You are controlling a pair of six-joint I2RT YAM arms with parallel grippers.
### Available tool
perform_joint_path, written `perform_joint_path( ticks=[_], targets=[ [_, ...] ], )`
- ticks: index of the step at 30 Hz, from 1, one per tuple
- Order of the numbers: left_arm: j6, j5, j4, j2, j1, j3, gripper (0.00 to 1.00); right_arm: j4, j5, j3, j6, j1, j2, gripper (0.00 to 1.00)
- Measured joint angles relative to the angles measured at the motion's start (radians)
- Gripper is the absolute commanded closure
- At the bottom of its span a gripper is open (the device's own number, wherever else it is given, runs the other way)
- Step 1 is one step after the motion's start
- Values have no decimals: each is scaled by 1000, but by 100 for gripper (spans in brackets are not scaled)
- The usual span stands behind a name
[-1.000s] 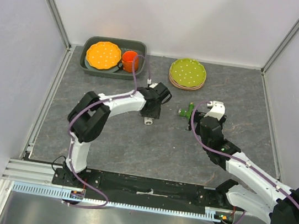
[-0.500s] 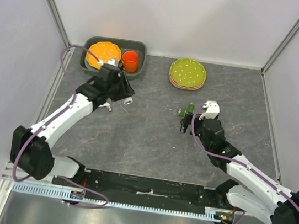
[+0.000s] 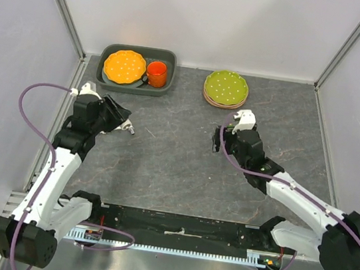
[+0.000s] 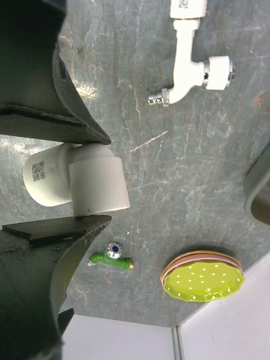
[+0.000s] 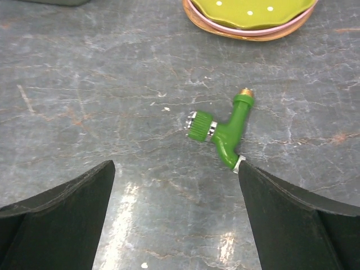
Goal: Install the water faucets
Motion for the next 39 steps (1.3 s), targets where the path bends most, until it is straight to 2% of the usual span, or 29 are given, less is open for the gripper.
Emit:
perform_joint_path(
  ticks=[5,13,21,27,30,34,36,39],
  targets=[
    [-15,68,1,-24,61,-56,98,-20,55,54,-43,0,134,4],
    [-11,84,-2,-39,56,-56,98,-62,147,164,-126,-5,409,10],
    [-7,94,-1,-38,44,-56,98,-81,117,206,-137,-75,495,10],
    [-6,98,0,-38,42,-56,98,-113,51,232,-143,-96,558,16],
    [-6,101,2,-38,42,-56,98,-133,24,235,-144,-96,576,21],
    [-6,105,4,-38,42,-56,98,-151,-1,241,-147,-96,584,35],
    [-6,111,5,-38,42,-56,98,-158,-12,245,-148,-97,587,39],
    [-6,121,17,-38,42,-56,98,-164,-32,246,-148,-98,587,56]
  ],
)
